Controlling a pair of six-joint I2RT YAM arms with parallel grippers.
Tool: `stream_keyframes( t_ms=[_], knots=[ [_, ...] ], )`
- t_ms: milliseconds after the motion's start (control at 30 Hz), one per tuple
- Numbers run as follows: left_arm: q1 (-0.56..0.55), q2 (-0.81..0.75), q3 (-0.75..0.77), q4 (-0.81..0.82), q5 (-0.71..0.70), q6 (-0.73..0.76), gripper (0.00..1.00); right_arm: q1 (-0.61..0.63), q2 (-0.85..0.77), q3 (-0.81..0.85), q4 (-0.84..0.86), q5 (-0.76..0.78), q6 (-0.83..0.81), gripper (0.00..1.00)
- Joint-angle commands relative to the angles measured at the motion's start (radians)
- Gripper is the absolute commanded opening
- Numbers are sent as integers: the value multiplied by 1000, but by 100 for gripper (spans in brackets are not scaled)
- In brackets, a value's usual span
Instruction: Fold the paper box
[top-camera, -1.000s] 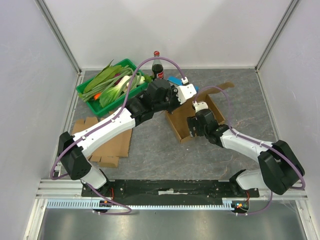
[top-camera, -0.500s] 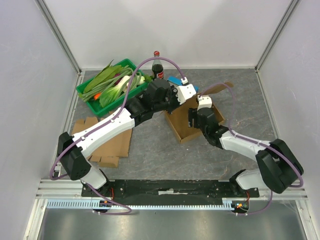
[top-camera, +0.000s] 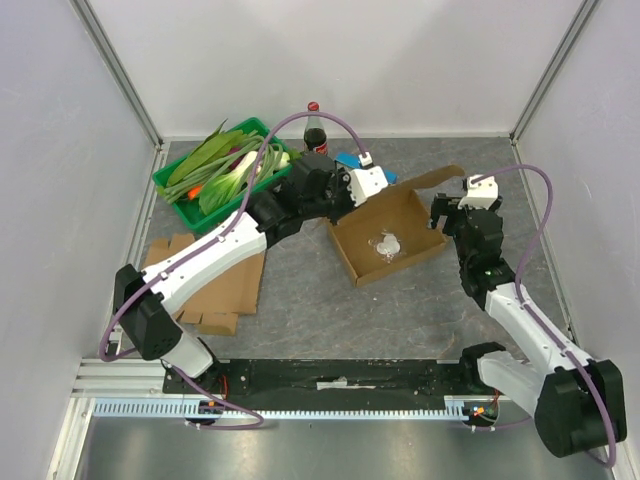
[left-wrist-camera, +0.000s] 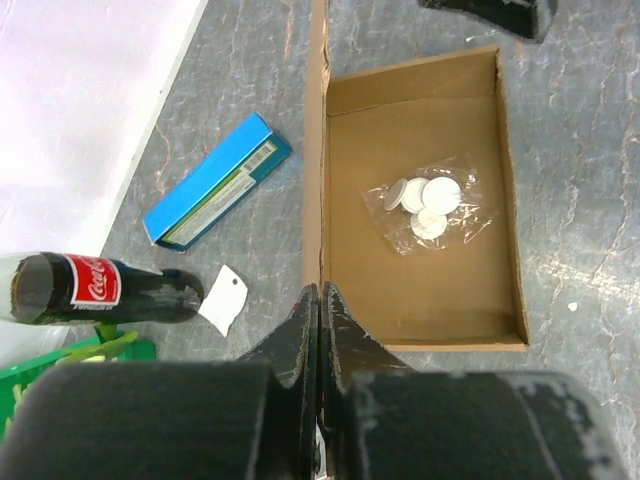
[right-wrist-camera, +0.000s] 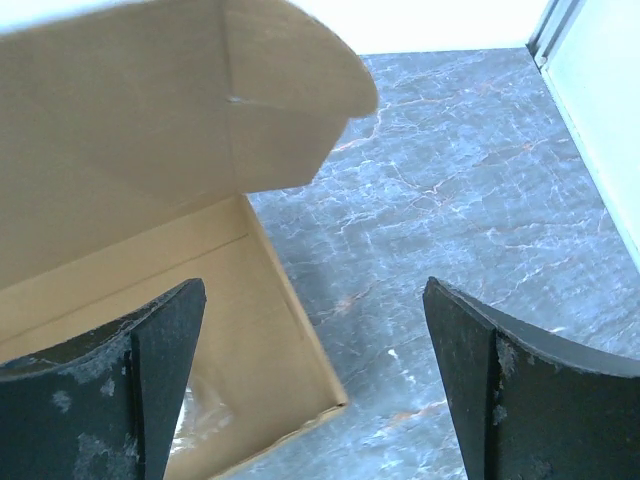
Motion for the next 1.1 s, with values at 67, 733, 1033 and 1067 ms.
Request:
stream_keyframes(
  t_ms=[67, 733, 1033, 1067],
  knots=[
    [107, -23, 91, -109, 193, 68, 2, -215, 78, -123, 264, -348, -189, 98],
    [291, 80, 245, -246, 498, 54, 2, -466, 604, 241, 574, -1321, -73, 79],
    [314, 127, 289, -286, 535, 63, 2, -450, 662, 266, 693, -1387, -27, 71],
    [319, 136, 297, -286, 543, 60, 3, -447, 682, 272, 705, -1392, -7, 69]
  ],
)
